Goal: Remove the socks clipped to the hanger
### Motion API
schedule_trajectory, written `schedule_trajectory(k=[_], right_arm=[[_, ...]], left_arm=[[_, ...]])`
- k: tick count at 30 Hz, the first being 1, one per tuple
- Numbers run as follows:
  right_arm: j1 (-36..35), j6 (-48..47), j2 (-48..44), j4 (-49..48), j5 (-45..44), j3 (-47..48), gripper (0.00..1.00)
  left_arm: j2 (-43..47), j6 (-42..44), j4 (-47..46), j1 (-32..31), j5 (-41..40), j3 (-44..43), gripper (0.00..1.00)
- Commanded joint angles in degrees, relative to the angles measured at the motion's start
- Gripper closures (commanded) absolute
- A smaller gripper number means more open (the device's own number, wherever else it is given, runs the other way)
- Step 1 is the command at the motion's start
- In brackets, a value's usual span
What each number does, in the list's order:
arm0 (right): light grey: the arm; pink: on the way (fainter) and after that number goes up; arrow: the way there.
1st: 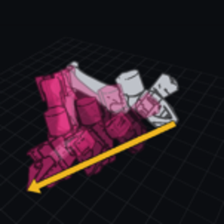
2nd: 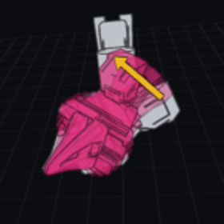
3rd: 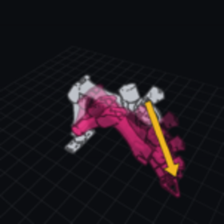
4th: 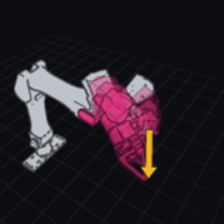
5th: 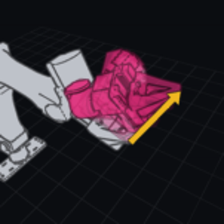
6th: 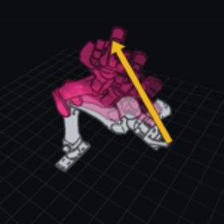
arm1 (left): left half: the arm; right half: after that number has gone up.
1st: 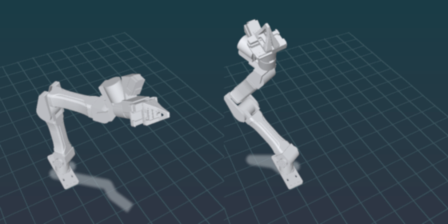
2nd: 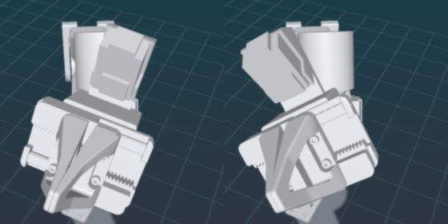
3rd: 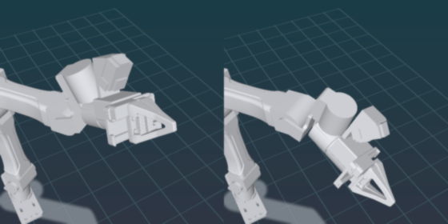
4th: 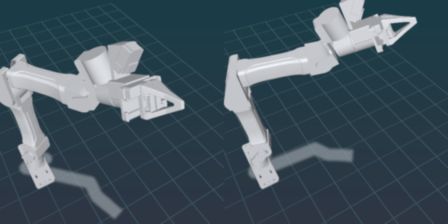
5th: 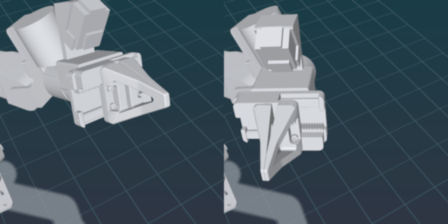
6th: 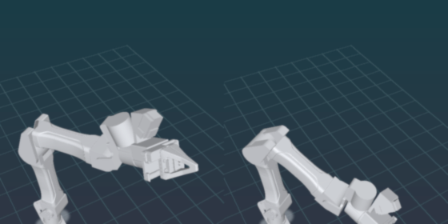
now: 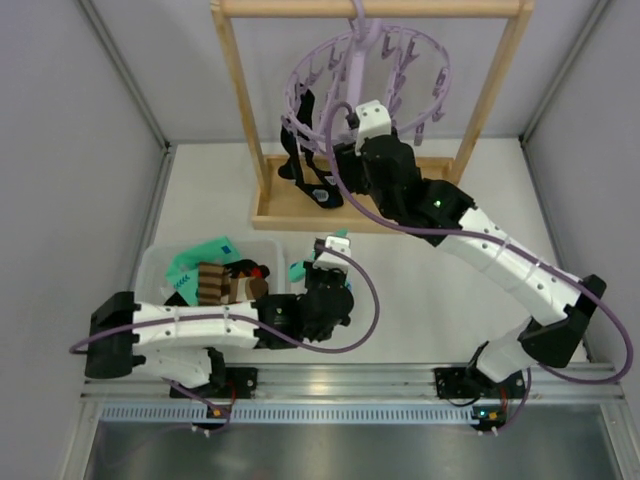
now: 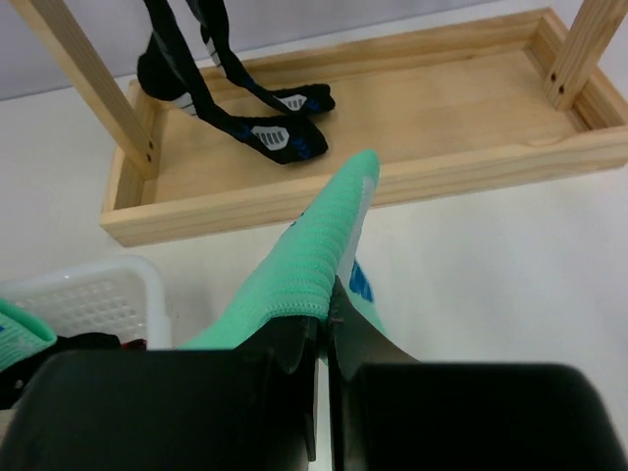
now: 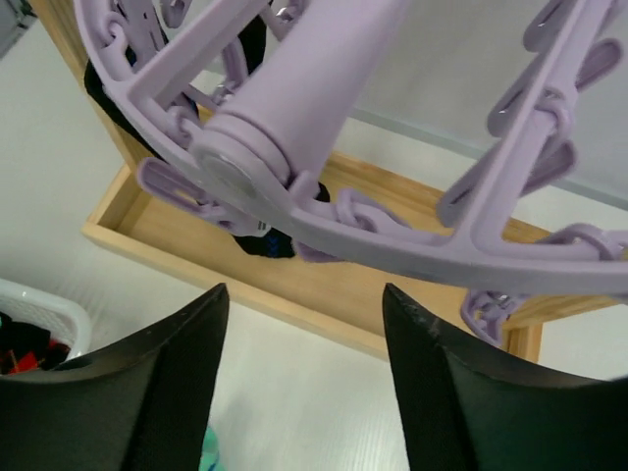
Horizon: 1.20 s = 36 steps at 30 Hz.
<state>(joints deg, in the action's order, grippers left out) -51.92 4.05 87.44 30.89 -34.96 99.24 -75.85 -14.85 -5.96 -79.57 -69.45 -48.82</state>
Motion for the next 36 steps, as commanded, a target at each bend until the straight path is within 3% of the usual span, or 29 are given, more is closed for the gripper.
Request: schedule_trajectory(k=[1, 5, 11, 16, 22, 27, 29, 32, 33, 35, 36], right_arm=[[0.77, 2.44, -6.66, -3.73, 2.7, -3.95, 0.36], [0.77, 4.03, -12.36, -4.44, 4.55, -8.71, 0.22], [0.94, 4.91, -19.04, -4.53, 2.97, -15.56, 0.01], [2.7, 6.14, -22.4, -4.0, 2.79, -20.13, 0.01], [3.67, 6.93, -25.21, -4.0, 3.23, -23.48, 0.01], [3.67, 7.98, -27.41, -4.7, 4.37, -25.23, 0.0], [3.67, 8.42, -27.58, -4.44, 5.07, -25.32, 0.0], [3.76, 8.95, -28.46, -4.44, 6.3, -26.11, 0.01], [3.67, 9.04, -28.73, -4.61, 6.48, -27.07, 0.0], [3.67, 9.13, -29.43, -4.88, 7.01, -27.78, 0.01], [3.76, 9.13, -29.6, -4.97, 7.01, -28.48, 0.0]], left_arm=[[6.85, -7.11, 16.4, 1.08, 1.6, -5.05, 1.0], [14.83, -7.04, 26.59, 1.26, 0.82, -8.22, 1.0], [22.4, -1.07, 34.08, 4.6, -4.27, -14.98, 1.0], [26.72, 7.11, 34.26, 6.27, -15.08, -18.41, 1.0], [33.48, 10.11, 34.26, 7.5, -19.67, -15.01, 1.0], [35.43, 4.07, 34.34, 9.07, -12.4, -7.88, 1.0], [34.9, 0.72, 34.43, 11.97, -1.64, -4.72, 1.0], [33.06, -7.71, 35.31, 23.73, 12.09, -0.15, 1.0], [32.62, -12.17, 35.49, 29.68, 14.15, 0.99, 1.0], [32.35, -17.9, 36.62, 33.94, 15.92, 4.77, 1.0], [32.61, -25.41, 38.2, 36.57, 17.06, 7.57, 1.0]])
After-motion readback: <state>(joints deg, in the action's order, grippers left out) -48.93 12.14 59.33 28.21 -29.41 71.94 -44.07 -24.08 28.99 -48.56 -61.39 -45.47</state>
